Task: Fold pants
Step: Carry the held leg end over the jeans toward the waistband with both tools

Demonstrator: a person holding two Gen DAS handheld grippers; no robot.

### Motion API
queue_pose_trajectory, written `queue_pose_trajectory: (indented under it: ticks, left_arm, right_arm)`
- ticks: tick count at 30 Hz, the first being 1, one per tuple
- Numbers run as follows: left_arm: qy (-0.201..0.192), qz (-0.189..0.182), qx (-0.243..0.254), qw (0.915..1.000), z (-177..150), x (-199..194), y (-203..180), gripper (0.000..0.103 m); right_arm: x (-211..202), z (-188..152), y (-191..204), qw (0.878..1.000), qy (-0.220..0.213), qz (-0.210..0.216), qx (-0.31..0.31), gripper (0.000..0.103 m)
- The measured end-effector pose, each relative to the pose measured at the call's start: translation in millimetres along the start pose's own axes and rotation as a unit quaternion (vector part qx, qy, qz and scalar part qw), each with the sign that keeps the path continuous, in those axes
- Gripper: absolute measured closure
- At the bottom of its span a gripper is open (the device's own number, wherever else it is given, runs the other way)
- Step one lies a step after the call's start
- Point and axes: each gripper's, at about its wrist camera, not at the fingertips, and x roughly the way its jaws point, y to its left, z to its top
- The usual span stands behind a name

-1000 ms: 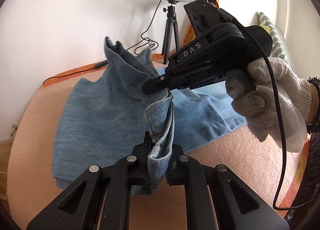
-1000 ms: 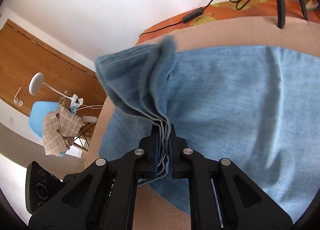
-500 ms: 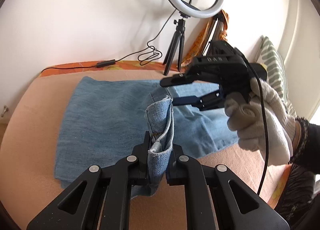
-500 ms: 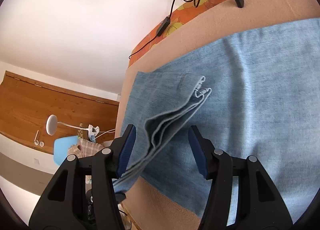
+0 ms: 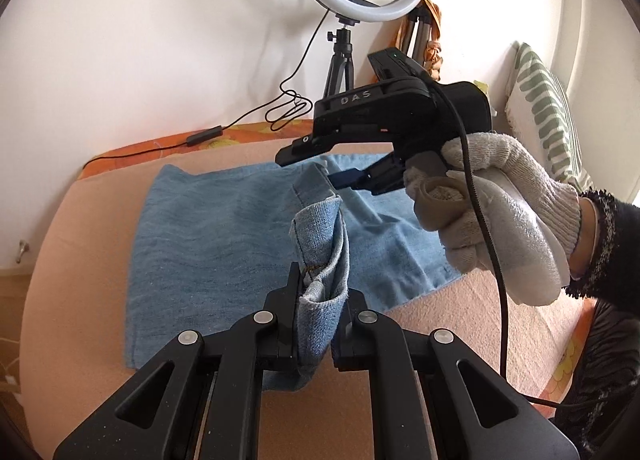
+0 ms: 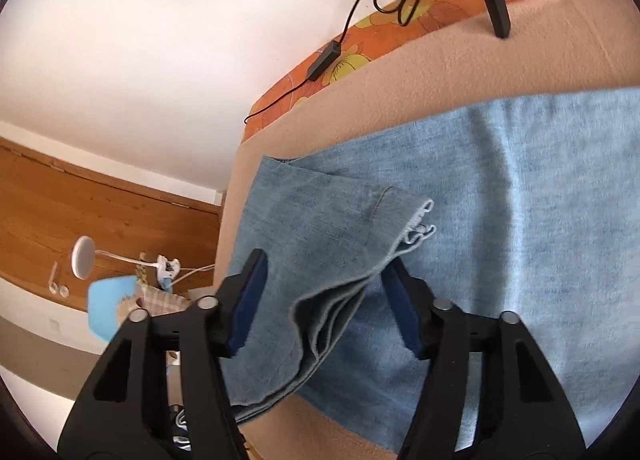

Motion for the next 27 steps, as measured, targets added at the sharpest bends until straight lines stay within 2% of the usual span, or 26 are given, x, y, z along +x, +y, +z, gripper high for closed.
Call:
queue_pose_trajectory:
  ticks: [1,2,4,10,14,21,27]
  left_arm:
    - [0.001,-0.002,0.002,1.0000,2.1,1.1,-2.9,0.094]
    - [0.002,-0.002,0.004,1.0000,3.2,2.4,-6.1,0.094]
    - [0.005,-0.002,0.012,0.9999,8.6,6.5,-14.8,0.094]
    - [0.020,-0.024,0.025,0.9992,28.9,28.5,-44.4,0.094]
    - [0.021,-0.040,0.038,0.9983,44.1,40.5,-69.9,0.094]
    - [0.017,-0.063,0.052,0.9965,62.7,57.4,-113.1,0.094]
    - [0.011,-0.085,0.044,0.9953,72.9,66.0,-131.3,0.094]
  right_arm:
    - [-1.1,2.3,4.3,1.000,-0.001,-0.012,-0.021,0.076]
    - [-2.8,5.0,8.4,0.999,-0.001,-0.019,-0.039,0.088]
    - [-8.8,10.5,15.0,0.997,-0.005,-0.032,-0.064,0.093]
    - [-40.7,26.6,38.0,0.985,-0.031,-0.083,-0.148,0.095]
    - [-73.7,33.2,36.8,0.977,-0.048,-0.108,-0.177,0.095]
    - [-118.7,43.9,17.1,0.970,-0.064,-0.135,-0.190,0.096]
    - [-146.7,48.8,2.6,0.968,-0.075,-0.145,-0.190,0.096]
